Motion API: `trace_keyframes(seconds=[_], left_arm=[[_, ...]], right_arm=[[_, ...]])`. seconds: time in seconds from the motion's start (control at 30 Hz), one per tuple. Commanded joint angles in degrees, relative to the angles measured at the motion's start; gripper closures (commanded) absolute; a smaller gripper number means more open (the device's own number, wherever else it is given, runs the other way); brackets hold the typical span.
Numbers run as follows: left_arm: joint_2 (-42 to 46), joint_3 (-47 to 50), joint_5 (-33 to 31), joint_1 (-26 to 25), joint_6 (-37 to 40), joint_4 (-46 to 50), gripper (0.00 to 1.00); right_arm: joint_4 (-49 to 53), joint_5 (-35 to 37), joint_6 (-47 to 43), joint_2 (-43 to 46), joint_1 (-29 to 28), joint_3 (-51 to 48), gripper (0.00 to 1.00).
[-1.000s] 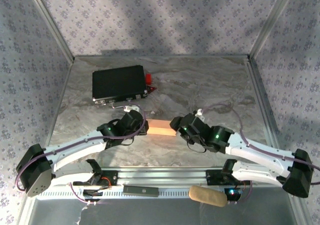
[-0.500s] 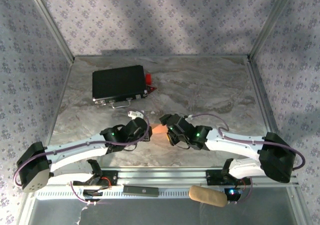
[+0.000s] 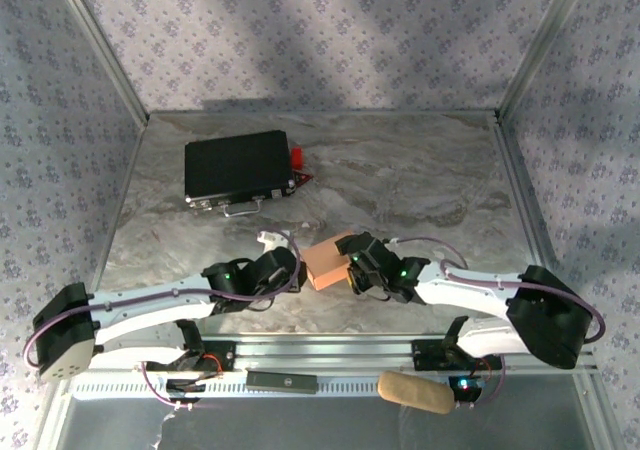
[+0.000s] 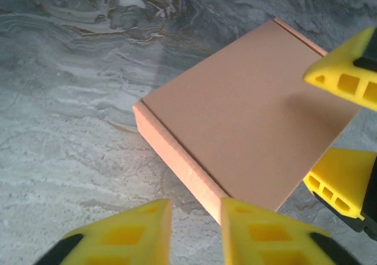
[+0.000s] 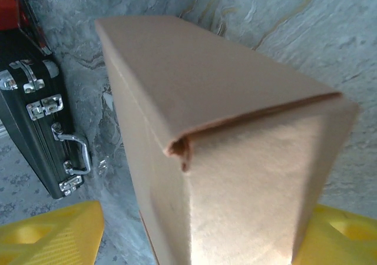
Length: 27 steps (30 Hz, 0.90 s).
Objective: Fold the paper box
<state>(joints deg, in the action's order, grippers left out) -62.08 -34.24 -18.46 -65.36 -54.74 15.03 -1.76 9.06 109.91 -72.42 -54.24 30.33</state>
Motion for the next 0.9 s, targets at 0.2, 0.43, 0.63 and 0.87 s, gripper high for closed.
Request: trace_keyframes(seconds=[0.2, 0.43, 0.63, 0.87], left_arm=[[15.88, -2.76, 4.43, 12.56, 4.97, 10.36, 0.50], [25.93, -3.42, 12.21, 31.58, 14.24, 17.58, 0.00], [28.46, -3.31, -0.09, 35.02, 20.54, 17.87, 0.00], [14.82, -2.45, -36.80, 35.98, 22.13, 14.50, 0.00]], right_arm=[[29.61, 2.35, -8.98, 9.67, 2.53, 6.11, 0.17], [37.70, 10.02, -45.60, 24.96, 16.57, 7.26, 0.01], [45.61, 29.69, -64.17, 32.84, 22.62, 8.30, 0.12], [40.54, 34.75, -69.46, 32.27, 33.26, 6.85, 0.01]])
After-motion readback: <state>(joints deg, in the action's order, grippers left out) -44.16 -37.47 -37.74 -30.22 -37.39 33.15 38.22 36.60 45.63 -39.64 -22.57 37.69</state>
